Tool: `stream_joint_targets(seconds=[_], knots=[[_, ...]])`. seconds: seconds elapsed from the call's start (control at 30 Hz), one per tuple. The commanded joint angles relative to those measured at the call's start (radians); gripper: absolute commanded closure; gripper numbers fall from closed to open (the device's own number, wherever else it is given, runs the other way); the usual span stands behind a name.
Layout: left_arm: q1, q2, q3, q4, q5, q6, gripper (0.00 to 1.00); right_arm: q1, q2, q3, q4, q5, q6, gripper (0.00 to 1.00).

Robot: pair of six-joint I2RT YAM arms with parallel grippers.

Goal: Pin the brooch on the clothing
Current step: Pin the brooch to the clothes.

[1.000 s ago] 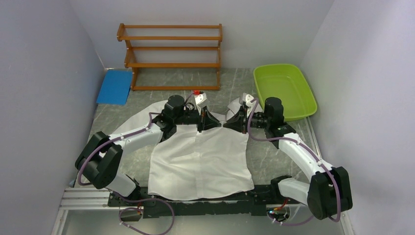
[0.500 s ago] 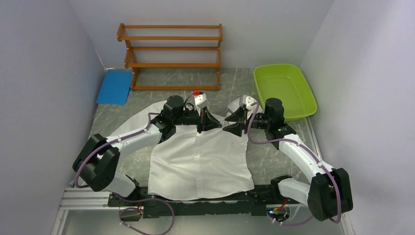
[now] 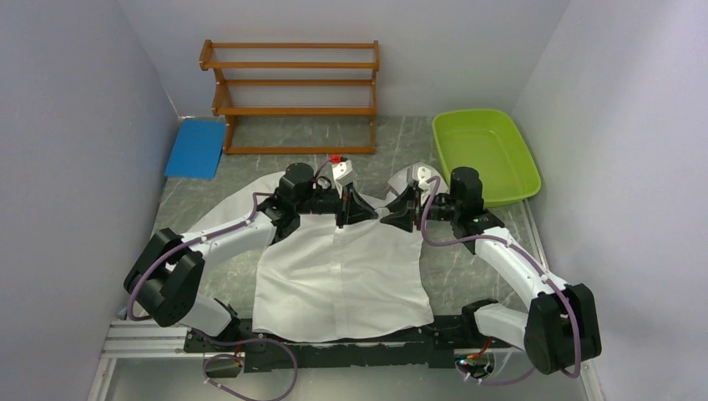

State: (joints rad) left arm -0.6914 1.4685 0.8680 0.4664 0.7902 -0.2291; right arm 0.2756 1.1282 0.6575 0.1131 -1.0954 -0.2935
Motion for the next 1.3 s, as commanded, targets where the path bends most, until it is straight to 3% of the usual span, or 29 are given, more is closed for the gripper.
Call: stream_joint_targets(seconds=[0.0, 0.17, 0.27, 0.53, 0.67, 1.0, 1.27], knots=[[-0.006, -0.024, 0.03, 0.021, 0.038, 0.003, 0.97, 0.01, 0.022, 0.077, -0.005, -0.029, -0.019, 0.63], [-0.006, -0.022, 0.03, 0.02, 0.039, 0.002, 0.97, 0.031, 0.054, 0.136, -0.104, 0.013, -0.049, 0.66], [-0.007, -0.023, 0.03, 0.021, 0.039, -0.001, 0.97, 0.038, 0.078, 0.166, -0.154, 0.032, -0.057, 0.78], [-0.008, -0.035, 0.029, 0.011, 0.035, 0.008, 0.97, 0.053, 0.118, 0.214, -0.234, 0.07, -0.068, 1.0], [-0.007, -0.048, 0.01, 0.017, 0.019, 0.01, 0.97, 0.053, 0.103, 0.194, -0.202, 0.088, -0.038, 1.0], [-0.007, -0.064, -0.07, 0.125, -0.04, -0.051, 0.97, 0.05, -0.035, -0.002, 0.159, 0.092, 0.112, 1.0], [-0.007, -0.071, -0.114, 0.192, -0.067, -0.086, 0.97, 0.048, -0.067, -0.034, 0.237, 0.049, 0.13, 1.0]])
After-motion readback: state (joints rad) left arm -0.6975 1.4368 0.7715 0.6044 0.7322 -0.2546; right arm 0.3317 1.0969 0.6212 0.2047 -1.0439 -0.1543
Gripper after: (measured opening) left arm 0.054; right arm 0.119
